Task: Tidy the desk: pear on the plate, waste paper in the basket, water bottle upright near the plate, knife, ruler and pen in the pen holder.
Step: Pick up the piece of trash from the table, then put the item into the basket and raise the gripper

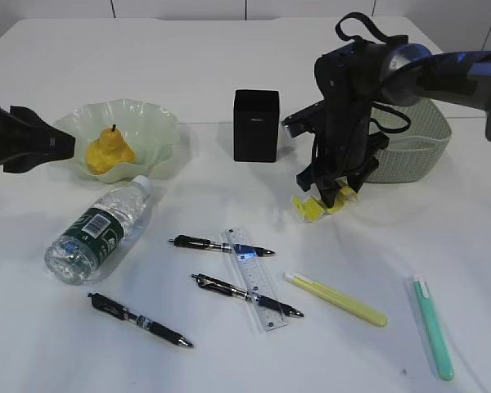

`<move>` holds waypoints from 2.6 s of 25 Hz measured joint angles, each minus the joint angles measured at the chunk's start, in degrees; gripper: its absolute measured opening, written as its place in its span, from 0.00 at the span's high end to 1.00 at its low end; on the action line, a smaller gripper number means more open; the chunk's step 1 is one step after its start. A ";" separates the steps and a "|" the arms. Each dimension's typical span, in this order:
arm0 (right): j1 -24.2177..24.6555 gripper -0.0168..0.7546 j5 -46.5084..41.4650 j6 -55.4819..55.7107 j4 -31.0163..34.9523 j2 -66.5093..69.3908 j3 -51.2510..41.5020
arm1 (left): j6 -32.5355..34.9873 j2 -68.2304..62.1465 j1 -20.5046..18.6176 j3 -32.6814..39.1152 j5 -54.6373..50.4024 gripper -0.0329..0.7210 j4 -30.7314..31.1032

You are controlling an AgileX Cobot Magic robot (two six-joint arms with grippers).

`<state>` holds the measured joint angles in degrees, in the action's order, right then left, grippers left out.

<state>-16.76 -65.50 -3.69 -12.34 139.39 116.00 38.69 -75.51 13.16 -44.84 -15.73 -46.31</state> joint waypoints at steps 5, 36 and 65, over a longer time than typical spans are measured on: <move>0.00 0.42 0.00 0.00 -0.12 0.00 0.22 | 0.00 0.00 0.00 0.00 0.00 0.64 0.00; 0.00 0.97 -4.38 0.08 7.90 2.57 9.13 | 0.00 0.00 0.00 0.00 0.00 0.64 -0.10; 0.00 0.97 -5.70 0.58 3.32 -2.92 21.92 | 0.00 0.00 0.00 0.00 0.00 0.64 -0.34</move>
<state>-16.76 -71.19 -3.11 -9.02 136.47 137.92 38.69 -75.51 13.16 -44.84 -15.73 -46.65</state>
